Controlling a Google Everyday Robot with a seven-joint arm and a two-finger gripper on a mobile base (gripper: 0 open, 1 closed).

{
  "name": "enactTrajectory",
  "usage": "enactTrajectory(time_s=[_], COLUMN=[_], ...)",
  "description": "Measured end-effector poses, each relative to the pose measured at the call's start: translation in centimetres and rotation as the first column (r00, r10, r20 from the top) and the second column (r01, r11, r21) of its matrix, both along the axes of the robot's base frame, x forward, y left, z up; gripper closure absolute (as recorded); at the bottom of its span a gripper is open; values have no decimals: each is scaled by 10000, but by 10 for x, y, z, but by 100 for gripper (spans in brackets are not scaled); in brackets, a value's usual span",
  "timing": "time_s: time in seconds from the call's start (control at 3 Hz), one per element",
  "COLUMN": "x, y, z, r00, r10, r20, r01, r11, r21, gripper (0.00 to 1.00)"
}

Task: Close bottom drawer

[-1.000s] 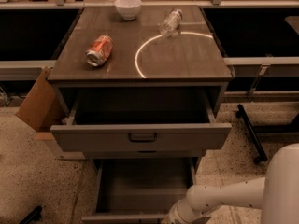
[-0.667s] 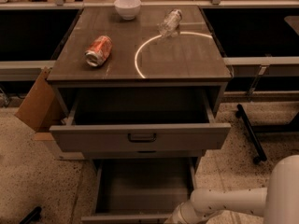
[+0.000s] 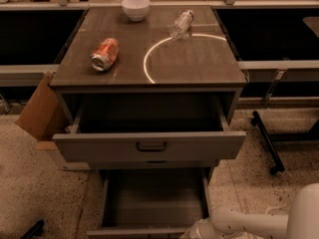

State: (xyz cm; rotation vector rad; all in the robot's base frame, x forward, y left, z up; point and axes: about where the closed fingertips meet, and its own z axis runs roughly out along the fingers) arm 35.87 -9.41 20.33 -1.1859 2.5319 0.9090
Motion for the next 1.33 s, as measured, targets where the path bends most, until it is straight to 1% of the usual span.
enactTrajectory(time_s=[0.33, 0.67, 1.0, 1.33], x=[12, 27, 47, 70], y=[-7, -12, -14, -10], z=[-12, -19, -20, -17], r00=[9989, 9958, 9885, 9776], r10=[-321, -624, -961, -1377], r20=[330, 672, 1164, 1594], r01=[318, 619, 945, 1322], r11=[9995, 9980, 9953, 9902], r21=[89, 101, 191, 444], gripper=[100, 100, 100, 100])
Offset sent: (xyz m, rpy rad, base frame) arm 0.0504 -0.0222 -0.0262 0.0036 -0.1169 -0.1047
